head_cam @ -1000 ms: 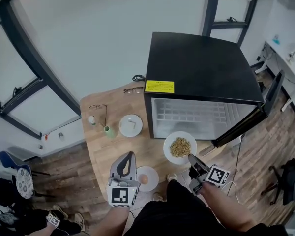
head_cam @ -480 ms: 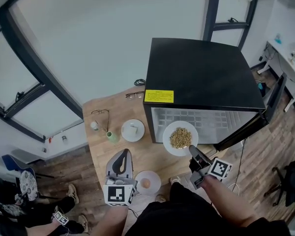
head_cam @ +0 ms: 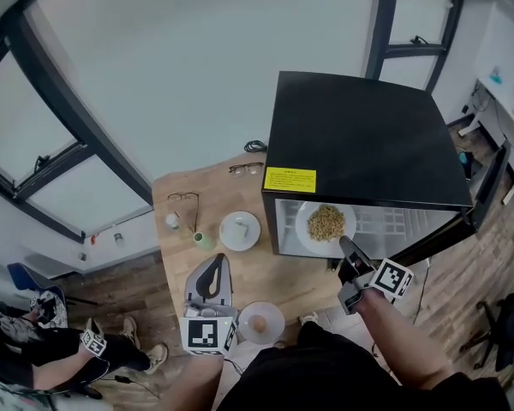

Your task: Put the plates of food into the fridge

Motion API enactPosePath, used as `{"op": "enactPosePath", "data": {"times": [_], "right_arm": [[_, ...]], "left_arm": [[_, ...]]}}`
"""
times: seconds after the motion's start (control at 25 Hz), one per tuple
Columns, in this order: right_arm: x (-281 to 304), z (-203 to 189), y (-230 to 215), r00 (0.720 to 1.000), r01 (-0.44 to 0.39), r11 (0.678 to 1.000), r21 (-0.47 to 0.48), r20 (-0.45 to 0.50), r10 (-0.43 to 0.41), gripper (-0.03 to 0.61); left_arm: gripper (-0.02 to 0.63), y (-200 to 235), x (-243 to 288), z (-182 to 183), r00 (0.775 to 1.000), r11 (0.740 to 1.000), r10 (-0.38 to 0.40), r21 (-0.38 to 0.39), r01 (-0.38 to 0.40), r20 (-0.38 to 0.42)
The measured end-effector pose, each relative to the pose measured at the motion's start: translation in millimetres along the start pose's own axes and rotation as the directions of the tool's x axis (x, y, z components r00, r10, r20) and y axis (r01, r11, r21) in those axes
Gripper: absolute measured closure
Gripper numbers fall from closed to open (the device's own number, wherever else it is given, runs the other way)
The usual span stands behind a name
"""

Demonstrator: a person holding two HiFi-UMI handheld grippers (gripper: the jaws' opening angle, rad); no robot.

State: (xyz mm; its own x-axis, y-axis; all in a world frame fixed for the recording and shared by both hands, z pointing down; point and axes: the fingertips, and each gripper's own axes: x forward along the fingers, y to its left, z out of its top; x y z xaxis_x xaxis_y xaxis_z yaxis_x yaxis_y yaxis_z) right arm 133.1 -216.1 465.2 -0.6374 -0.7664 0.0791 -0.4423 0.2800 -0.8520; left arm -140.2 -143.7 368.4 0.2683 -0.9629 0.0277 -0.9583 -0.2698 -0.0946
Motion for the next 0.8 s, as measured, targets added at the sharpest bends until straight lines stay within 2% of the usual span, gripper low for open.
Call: {"op": "enactPosePath", "data": {"times": [0.12,0.16,0.44,0.68,0.8], "right_arm": [[6,3,-18,0.991,0.13,0.99,0.053,-0.024,-0.129,0.545],[10,5,-21,0.989,0.146,0.987,0.064,-0.031,-0.144,0.545],[45,14,-28,0.985,0.169,0.978,0.121,-0.06,-0.162,0.545],[67,25,-26,0.969,0.223,0.975,-0.02,-0.106,-0.224,0.543],[77,36,-25,0.952,0.269,0.954,-0.135,-0.11,-0.284,0.534]], "left_arm": [[0.611,9,0,-2,1.0,1.0,0.026,-0.002,-0.026,-0.01],[0.611,12,-1,-3,0.999,0.999,0.036,-0.005,-0.036,-0.014],[0.611,33,-6,-10,0.994,0.994,0.104,-0.024,-0.105,-0.043],[0.611,50,-18,-6,0.985,0.987,0.16,-0.021,-0.162,-0.063],[0.611,54,-19,-4,0.982,0.985,0.173,-0.009,-0.174,-0.07]]}}
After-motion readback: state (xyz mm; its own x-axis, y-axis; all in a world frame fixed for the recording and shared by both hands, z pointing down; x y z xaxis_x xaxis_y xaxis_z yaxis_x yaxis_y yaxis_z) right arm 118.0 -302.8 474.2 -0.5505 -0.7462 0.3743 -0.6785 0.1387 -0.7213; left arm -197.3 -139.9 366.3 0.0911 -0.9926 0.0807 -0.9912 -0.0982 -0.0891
